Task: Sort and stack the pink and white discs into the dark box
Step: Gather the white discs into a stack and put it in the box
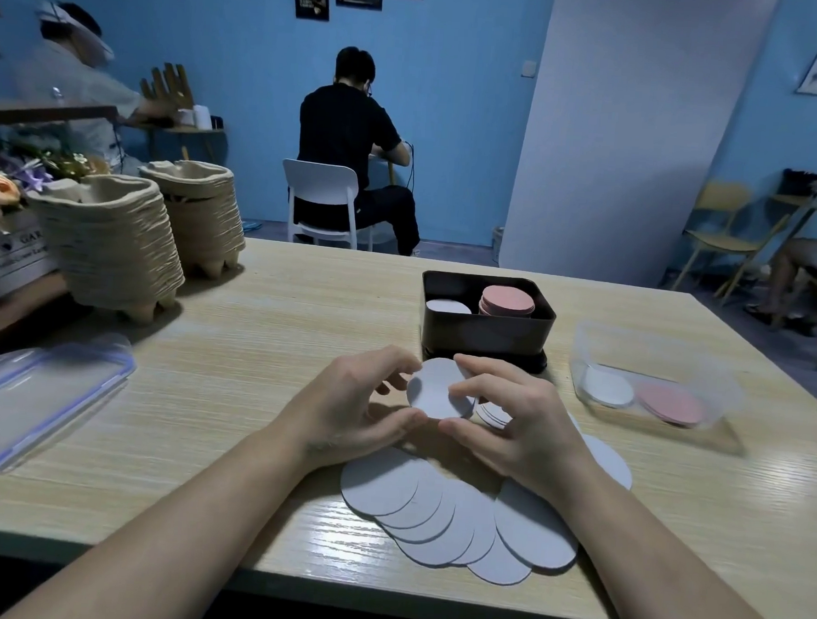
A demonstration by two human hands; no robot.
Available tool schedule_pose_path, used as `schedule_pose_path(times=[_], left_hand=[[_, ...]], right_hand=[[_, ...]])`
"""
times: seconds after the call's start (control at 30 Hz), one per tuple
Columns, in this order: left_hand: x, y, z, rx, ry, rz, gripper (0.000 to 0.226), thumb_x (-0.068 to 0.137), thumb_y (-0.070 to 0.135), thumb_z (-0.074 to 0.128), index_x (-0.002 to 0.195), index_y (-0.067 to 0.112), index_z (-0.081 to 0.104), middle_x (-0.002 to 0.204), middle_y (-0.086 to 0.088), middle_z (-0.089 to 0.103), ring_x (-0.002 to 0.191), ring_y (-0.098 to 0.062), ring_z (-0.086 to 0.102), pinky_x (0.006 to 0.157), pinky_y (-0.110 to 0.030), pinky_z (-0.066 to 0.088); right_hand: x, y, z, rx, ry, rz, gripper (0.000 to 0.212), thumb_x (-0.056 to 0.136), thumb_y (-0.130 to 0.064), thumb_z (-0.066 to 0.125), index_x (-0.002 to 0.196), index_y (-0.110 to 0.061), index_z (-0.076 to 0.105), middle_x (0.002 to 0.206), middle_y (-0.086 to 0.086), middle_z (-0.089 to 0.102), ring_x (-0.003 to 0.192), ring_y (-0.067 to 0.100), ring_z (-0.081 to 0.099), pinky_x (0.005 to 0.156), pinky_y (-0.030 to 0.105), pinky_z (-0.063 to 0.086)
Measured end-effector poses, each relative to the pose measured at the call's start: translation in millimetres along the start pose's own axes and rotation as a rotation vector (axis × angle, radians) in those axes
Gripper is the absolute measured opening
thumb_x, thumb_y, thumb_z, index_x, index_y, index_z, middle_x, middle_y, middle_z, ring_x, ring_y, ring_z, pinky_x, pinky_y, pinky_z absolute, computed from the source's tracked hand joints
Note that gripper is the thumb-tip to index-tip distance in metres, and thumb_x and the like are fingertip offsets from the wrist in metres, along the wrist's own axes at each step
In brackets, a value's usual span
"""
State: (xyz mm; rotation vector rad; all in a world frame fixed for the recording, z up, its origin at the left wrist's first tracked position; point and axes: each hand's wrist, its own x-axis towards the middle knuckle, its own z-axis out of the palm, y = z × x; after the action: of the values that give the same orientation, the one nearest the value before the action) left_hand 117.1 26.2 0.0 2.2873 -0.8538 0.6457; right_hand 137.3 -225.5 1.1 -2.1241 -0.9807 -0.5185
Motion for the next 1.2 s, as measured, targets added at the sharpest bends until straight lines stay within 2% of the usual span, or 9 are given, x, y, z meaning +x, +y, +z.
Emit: schedule_pose_path(times=[0.13, 0.23, 0.4, 0.57, 0.67, 0.77, 0.93, 1.13, 1.2], left_hand=[[-0.8, -0.4, 2.8, 0.015, 0.001, 0.012, 0.036, 0.088, 0.033, 0.077, 0.116, 0.014, 0.063, 0.105, 0.005, 0.07, 0.091, -0.008, 0.065, 0.078, -0.033, 0.057], [-0.6, -1.6, 4.8, 0.017, -0.036, 0.028, 0.035, 0.089, 0.036, 0.076, 0.115, 0.016, 0.062, 0.112, 0.003, 0.069, 0.099, -0.013, 0.066, 0.079, -0.034, 0.057], [-0.4, -5.4, 8.5, 0.015, -0.04, 0.029, 0.028, 0.087, 0.023, 0.077, 0.106, 0.021, 0.058, 0.112, 0.007, 0.065, 0.107, -0.017, 0.065, 0.072, -0.037, 0.056], [0.4, -2.8, 5.3, 0.02, -0.052, 0.048, 0.024, 0.09, 0.028, 0.074, 0.107, 0.021, 0.058, 0.11, 0.007, 0.064, 0.109, -0.017, 0.063, 0.075, -0.035, 0.055], [0.4, -0.8, 5.0, 0.016, -0.065, 0.046, 0.02, 0.091, 0.029, 0.073, 0.104, 0.021, 0.059, 0.108, 0.008, 0.064, 0.112, -0.019, 0.063, 0.078, -0.037, 0.054], [0.3, -0.9, 5.1, -0.022, -0.064, 0.028, 0.018, 0.091, 0.029, 0.074, 0.102, 0.022, 0.062, 0.107, 0.009, 0.065, 0.114, -0.016, 0.063, 0.08, -0.037, 0.054], [0.4, -1.9, 3.7, -0.057, -0.059, -0.005, 0.021, 0.091, 0.03, 0.076, 0.107, 0.023, 0.065, 0.1, 0.013, 0.065, 0.092, -0.009, 0.065, 0.074, -0.035, 0.056], [-0.6, -1.8, 5.5, -0.03, -0.048, 0.019, 0.021, 0.091, 0.028, 0.076, 0.109, 0.021, 0.067, 0.1, 0.016, 0.065, 0.088, -0.006, 0.064, 0.072, -0.033, 0.055], [-0.8, -1.6, 5.7, -0.02, -0.052, 0.016, 0.02, 0.092, 0.028, 0.075, 0.11, 0.022, 0.067, 0.101, 0.015, 0.065, 0.088, -0.005, 0.064, 0.072, -0.03, 0.055]], right_hand=[[0.7, -0.1, 0.3, 0.003, -0.008, 0.012, 0.022, 0.08, -0.035, 0.085, 0.09, -0.022, 0.069, 0.129, 0.001, 0.066, 0.129, 0.003, 0.056, 0.097, 0.033, 0.052], [1.3, -0.1, 1.3, 0.014, 0.002, 0.014, 0.024, 0.08, -0.037, 0.084, 0.09, -0.022, 0.069, 0.129, 0.0, 0.067, 0.129, 0.002, 0.055, 0.095, 0.03, 0.052], [1.3, 0.7, 1.0, 0.044, -0.036, 0.044, 0.026, 0.081, -0.037, 0.084, 0.091, -0.022, 0.065, 0.132, 0.003, 0.065, 0.135, 0.001, 0.05, 0.094, 0.031, 0.052], [1.8, -0.6, 0.3, 0.035, -0.096, 0.061, 0.032, 0.085, -0.042, 0.079, 0.108, -0.03, 0.061, 0.138, -0.002, 0.06, 0.136, 0.002, 0.048, 0.093, 0.032, 0.052], [1.4, -0.2, 0.3, 0.025, -0.11, 0.035, 0.024, 0.087, -0.039, 0.078, 0.1, -0.024, 0.064, 0.129, -0.006, 0.062, 0.135, 0.002, 0.048, 0.094, 0.032, 0.051], [1.5, 0.0, 0.1, 0.025, -0.094, 0.029, 0.021, 0.088, -0.039, 0.077, 0.095, -0.025, 0.064, 0.127, -0.006, 0.062, 0.132, 0.003, 0.051, 0.093, 0.032, 0.05], [1.7, -0.2, 0.2, 0.033, -0.082, 0.034, 0.02, 0.089, -0.042, 0.075, 0.095, -0.026, 0.064, 0.13, -0.004, 0.061, 0.134, 0.004, 0.05, 0.096, 0.032, 0.05], [0.8, -0.8, -0.7, -0.018, -0.123, 0.076, 0.024, 0.086, -0.046, 0.076, 0.098, -0.03, 0.063, 0.146, -0.005, 0.053, 0.141, -0.002, 0.039, 0.099, 0.026, 0.046], [1.7, -0.1, -0.3, -0.029, -0.131, 0.081, 0.024, 0.088, -0.047, 0.074, 0.098, -0.03, 0.061, 0.143, -0.008, 0.055, 0.141, -0.002, 0.039, 0.099, 0.024, 0.044]])
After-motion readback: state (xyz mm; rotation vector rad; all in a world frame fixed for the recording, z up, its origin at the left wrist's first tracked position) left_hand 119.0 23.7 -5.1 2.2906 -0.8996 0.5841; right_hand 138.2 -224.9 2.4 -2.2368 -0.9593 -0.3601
